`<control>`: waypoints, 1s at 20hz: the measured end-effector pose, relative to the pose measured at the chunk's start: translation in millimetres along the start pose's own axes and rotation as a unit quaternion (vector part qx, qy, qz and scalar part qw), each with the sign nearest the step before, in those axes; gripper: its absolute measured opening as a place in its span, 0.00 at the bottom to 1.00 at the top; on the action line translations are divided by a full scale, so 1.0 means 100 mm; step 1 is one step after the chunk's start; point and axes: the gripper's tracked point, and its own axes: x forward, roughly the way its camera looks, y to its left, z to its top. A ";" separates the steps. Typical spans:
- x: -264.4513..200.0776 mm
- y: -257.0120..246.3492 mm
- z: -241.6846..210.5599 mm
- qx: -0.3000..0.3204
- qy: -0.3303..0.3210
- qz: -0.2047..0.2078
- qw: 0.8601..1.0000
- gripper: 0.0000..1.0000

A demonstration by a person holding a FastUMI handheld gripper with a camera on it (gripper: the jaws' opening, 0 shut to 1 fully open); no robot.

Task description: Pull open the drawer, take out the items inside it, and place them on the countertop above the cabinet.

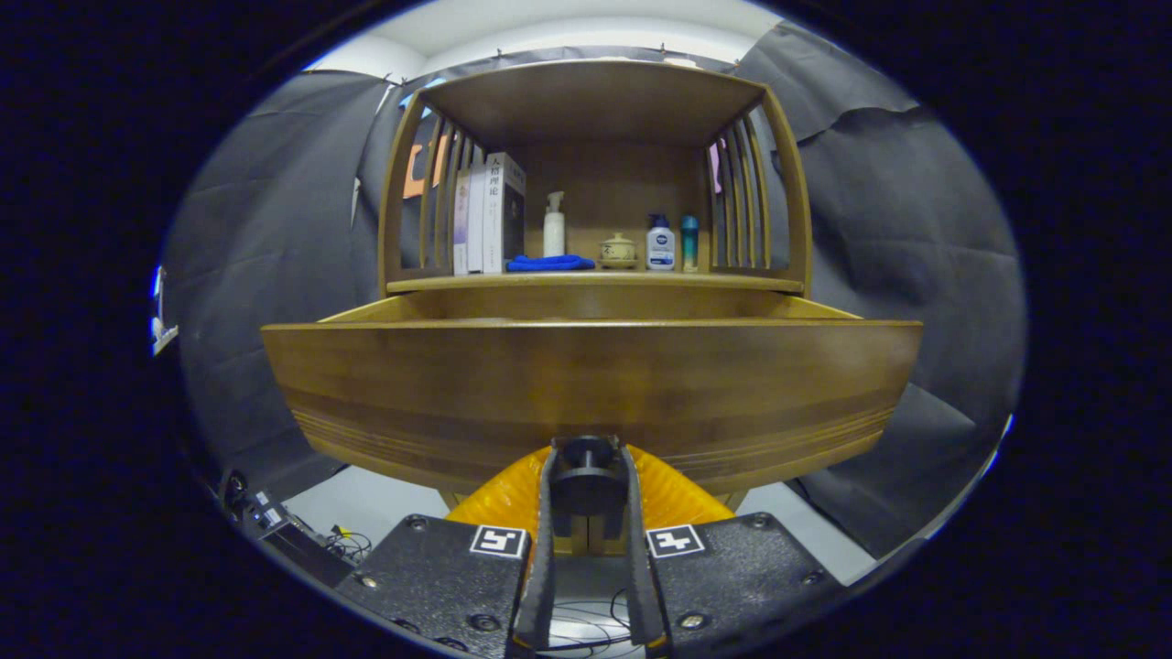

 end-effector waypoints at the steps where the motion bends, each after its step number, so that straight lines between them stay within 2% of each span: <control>1: -0.06 -0.01 -0.02 -0.001 0.003 0.002 1.000 0.35; 12: -0.29 0.07 -0.16 -0.015 0.045 0.040 0.998 0.35; 17: -0.47 0.03 -0.07 -0.047 0.084 0.054 0.994 0.52; 20: -0.64 0.09 0.12 -0.047 0.087 0.080 0.992 0.53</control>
